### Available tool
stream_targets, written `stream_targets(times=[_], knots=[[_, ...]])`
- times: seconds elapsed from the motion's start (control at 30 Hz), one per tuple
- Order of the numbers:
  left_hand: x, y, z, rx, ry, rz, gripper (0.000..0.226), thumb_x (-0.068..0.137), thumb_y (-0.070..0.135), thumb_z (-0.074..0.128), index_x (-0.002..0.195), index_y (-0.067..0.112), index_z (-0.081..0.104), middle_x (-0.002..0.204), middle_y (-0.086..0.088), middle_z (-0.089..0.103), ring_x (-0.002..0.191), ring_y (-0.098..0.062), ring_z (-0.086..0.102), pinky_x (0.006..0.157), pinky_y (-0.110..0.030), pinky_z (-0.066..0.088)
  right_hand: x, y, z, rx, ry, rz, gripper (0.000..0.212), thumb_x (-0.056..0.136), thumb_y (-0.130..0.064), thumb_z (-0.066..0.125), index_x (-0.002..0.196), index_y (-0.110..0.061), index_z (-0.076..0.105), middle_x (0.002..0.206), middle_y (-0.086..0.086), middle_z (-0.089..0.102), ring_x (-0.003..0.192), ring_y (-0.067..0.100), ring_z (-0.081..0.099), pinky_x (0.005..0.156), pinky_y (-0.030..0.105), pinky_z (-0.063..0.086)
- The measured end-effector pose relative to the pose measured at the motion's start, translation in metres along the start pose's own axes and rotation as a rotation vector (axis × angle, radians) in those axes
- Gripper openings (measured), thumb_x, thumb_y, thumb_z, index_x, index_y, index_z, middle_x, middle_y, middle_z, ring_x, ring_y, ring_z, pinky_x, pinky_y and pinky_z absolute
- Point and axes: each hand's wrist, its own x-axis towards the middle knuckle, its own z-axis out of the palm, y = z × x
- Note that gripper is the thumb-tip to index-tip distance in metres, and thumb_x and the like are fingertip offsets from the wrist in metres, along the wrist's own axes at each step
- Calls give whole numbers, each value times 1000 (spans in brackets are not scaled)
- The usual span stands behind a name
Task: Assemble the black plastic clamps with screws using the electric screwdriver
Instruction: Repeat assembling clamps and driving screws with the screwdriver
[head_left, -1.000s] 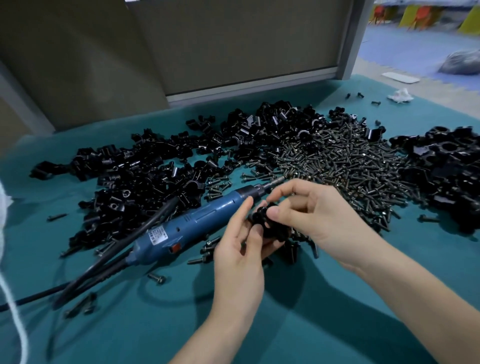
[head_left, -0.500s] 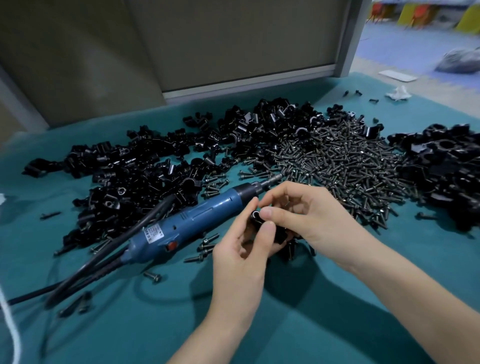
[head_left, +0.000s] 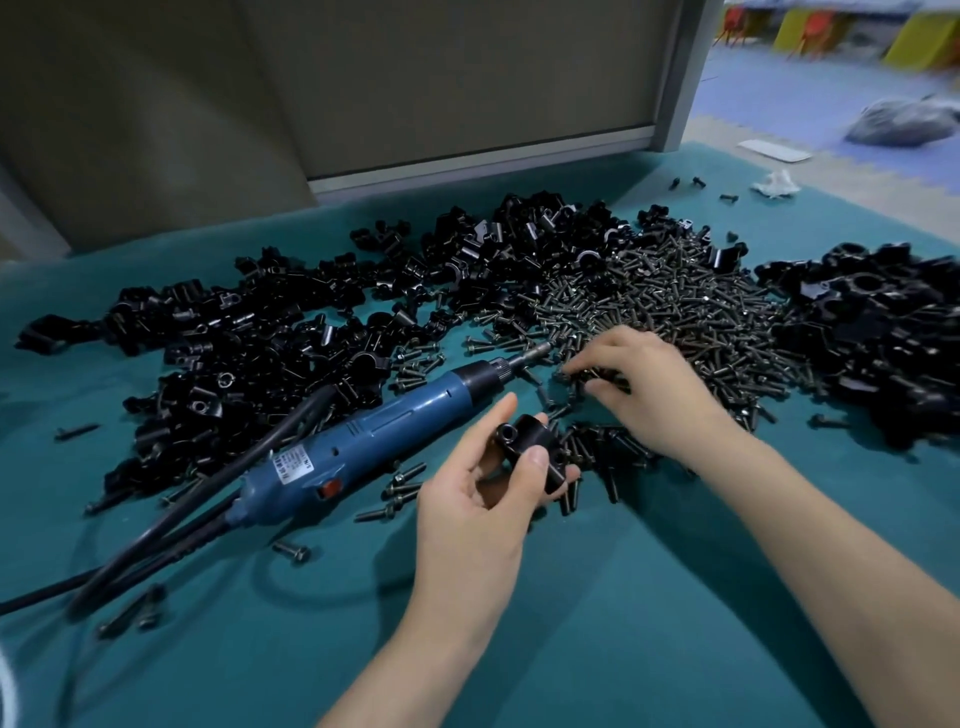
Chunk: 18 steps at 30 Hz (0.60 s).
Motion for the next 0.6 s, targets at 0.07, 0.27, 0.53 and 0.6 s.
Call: stream_targets(times=[0.07, 0.27, 0.53, 0.6], knots=[[0, 1, 0, -6, 1, -3, 37, 92, 6, 58, 122, 28, 60, 103, 6, 75, 84, -25, 74, 85, -34, 57, 0, -2, 4, -39, 15, -43, 28, 93, -13, 61, 117, -26, 68, 121, -3, 56, 107, 20, 42, 95, 27, 33], [1, 0, 2, -3, -6, -12, 40, 92, 0, 58, 119, 29, 61, 102, 3, 75, 75, -10, 70, 83, -37, 59, 1, -18, 7, -28, -55, -199, 25, 93, -13, 60, 109, -29, 71, 105, -10, 56, 99, 16, 40, 94, 30, 36], [1, -3, 2, 31, -25, 20, 45, 80, 19, 62, 123, 33, 58, 103, 4, 75, 85, -11, 72, 89, -43, 57, -2, -14, 4, 69, -97, -146, 30, 88, -5, 62, 110, -24, 66, 92, -9, 62, 95, 13, 43, 73, 15, 30], [0, -4, 1, 26, -24, 17, 47, 80, 18, 62, 125, 32, 58, 102, -1, 75, 89, -8, 72, 89, -45, 56, -3, -12, 3, 106, -85, -135, 25, 89, -5, 62, 107, -23, 65, 89, -9, 63, 95, 11, 43, 70, 11, 31]])
